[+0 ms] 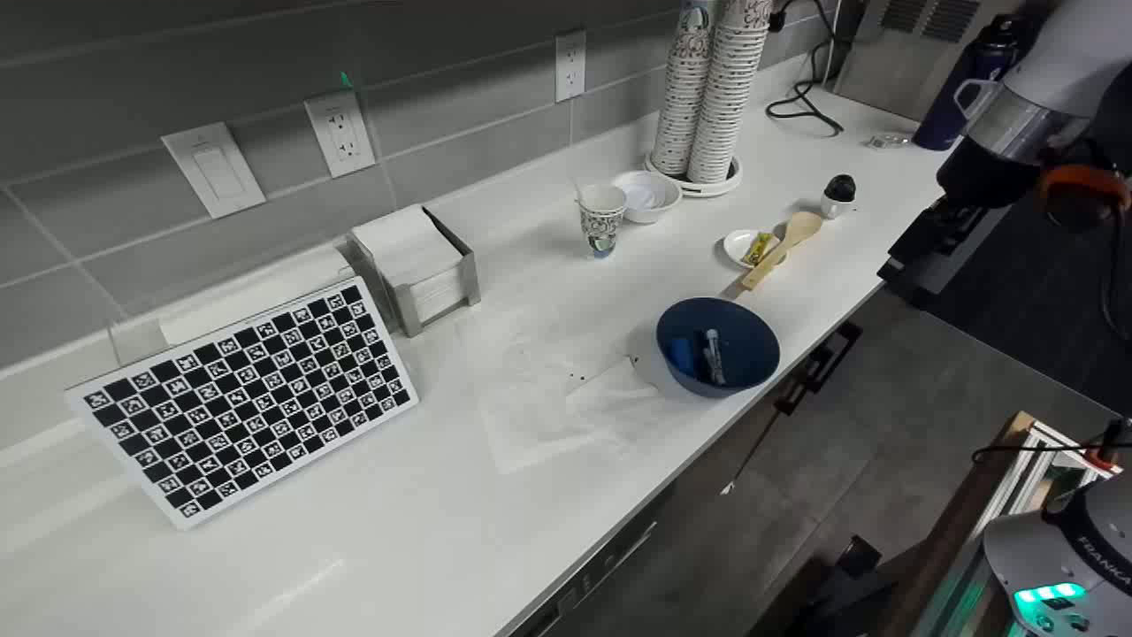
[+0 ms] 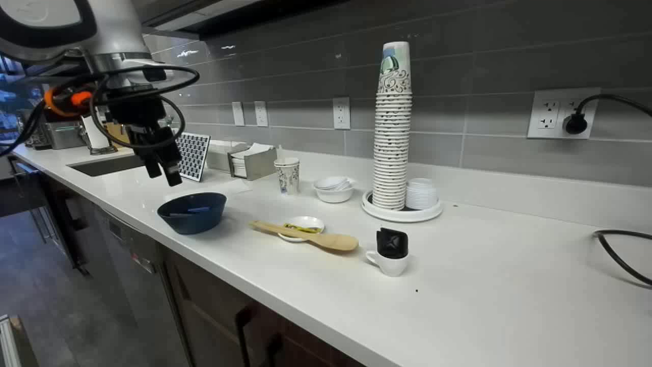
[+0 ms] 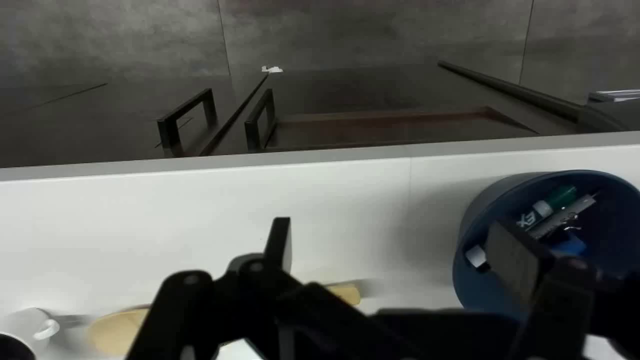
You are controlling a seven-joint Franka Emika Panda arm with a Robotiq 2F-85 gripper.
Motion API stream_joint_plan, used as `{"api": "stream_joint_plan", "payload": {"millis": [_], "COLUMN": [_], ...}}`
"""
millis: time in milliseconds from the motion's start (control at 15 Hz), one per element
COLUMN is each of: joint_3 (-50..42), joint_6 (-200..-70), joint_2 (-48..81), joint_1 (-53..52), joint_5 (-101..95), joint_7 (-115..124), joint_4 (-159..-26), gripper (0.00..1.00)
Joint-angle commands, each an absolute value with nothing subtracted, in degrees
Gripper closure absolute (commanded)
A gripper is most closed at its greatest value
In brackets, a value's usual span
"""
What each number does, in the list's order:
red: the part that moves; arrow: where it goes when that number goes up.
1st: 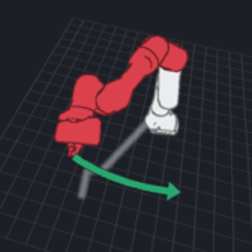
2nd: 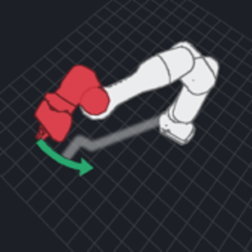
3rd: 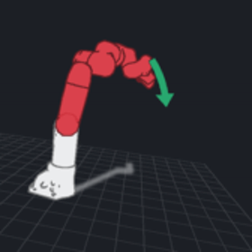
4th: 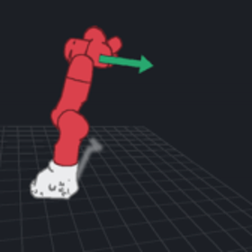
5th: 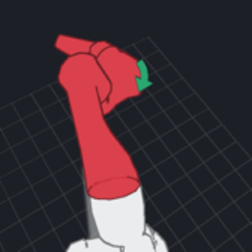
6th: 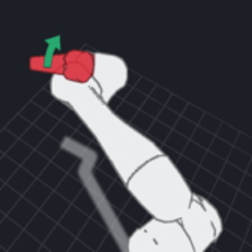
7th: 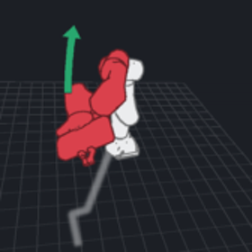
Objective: Pick up the brown sachets, then place them in the cup
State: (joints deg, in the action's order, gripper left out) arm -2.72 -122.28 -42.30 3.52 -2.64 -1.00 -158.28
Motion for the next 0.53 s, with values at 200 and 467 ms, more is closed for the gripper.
{"api": "stream_joint_plan", "payload": {"millis": [200, 467], "joint_3": [-2.69, -2.26], "joint_6": [-122.11, -122.40], "joint_2": [-42.30, -41.53], "joint_1": [3.56, 3.87], "joint_5": [-2.61, -2.80], "joint_7": [-1.03, -0.11], "joint_4": [-158.17, -157.83], "gripper": [0.00, 0.00]}}
